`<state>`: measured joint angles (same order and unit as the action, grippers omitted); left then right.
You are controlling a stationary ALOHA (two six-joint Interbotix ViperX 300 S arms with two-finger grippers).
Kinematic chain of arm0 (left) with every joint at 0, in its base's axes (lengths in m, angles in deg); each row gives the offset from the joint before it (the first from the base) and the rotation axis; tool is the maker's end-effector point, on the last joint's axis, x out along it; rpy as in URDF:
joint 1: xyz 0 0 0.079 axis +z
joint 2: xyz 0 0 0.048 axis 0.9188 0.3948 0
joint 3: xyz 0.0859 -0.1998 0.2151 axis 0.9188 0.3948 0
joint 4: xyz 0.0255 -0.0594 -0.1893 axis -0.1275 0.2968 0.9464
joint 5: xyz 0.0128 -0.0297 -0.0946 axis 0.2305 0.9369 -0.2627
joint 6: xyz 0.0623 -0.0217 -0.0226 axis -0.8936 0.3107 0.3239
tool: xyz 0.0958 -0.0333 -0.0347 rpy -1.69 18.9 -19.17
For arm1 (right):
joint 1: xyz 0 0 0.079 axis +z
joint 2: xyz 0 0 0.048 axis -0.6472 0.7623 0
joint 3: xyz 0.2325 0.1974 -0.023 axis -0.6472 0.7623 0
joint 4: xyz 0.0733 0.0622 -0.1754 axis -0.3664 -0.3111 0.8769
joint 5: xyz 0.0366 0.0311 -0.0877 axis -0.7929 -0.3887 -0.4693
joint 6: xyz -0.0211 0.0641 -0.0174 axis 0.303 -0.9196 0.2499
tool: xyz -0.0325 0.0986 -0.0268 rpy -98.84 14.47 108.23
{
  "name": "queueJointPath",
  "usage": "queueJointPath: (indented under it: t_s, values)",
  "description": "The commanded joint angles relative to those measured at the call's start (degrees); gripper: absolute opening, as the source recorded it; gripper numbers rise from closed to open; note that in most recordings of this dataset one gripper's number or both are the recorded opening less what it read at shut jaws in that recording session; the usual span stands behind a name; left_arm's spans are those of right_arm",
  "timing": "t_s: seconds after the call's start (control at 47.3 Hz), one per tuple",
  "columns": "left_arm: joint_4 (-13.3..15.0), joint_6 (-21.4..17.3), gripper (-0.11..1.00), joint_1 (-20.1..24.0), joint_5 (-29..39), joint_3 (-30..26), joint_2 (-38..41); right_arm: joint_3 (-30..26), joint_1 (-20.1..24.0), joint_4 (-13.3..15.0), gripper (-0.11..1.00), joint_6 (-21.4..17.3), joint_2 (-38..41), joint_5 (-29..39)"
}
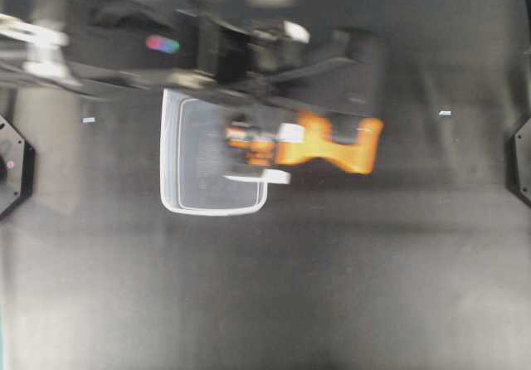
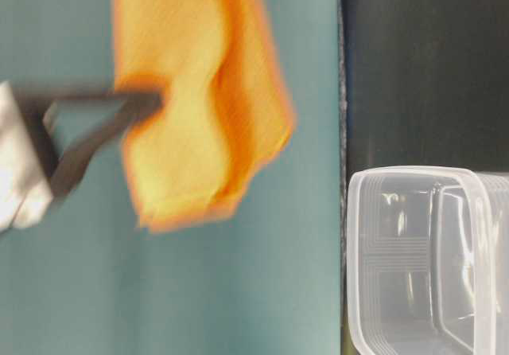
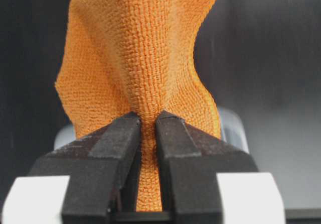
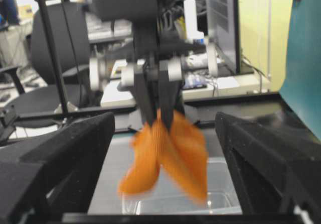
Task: Place the orange towel into the container with the left arm.
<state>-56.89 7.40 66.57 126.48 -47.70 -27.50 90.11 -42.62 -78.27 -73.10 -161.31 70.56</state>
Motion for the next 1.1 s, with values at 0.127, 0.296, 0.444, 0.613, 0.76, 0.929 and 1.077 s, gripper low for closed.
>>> queueJointPath:
  t_s: [0.127, 0.296, 0.444, 0.613, 0.76, 0.929, 1.077]
  values:
    - [-0.18, 0.0, 0.06, 0.88, -3.34, 16.96, -10.63, 0.35, -0.18, -0.09, 0.78, 0.0, 0.53, -0.26]
    - [-0.09, -0.18, 0.06, 1.05, -16.44, 28.65, -13.45, 1.49, -0.09, -0.09, 0.78, -0.35, 0.7, -0.26]
    - [-0.18, -0.09, 0.06, 1.14, -20.21, 33.57, -12.92, 2.37, -0.18, -0.09, 0.78, -0.53, 1.14, -0.26]
    - [-0.18, -0.26, 0.06, 1.76, -21.09, 33.66, -11.69, 2.64, -0.18, -0.18, 0.78, -0.97, 1.23, -0.09]
    - [-0.18, -1.58, 0.06, 2.11, -21.27, 34.28, -11.6, 2.64, -0.18, -0.18, 0.78, -2.2, 1.14, 0.79]
    - [-0.18, -3.16, 0.06, 2.2, -21.27, 34.54, -11.51, 2.81, -0.09, -0.18, 0.78, -2.29, 1.14, 1.05]
    - [-0.18, -3.34, 0.06, 2.46, -21.62, 34.63, -10.81, 2.64, -0.09, -0.18, 0.78, -2.29, 0.97, 1.14]
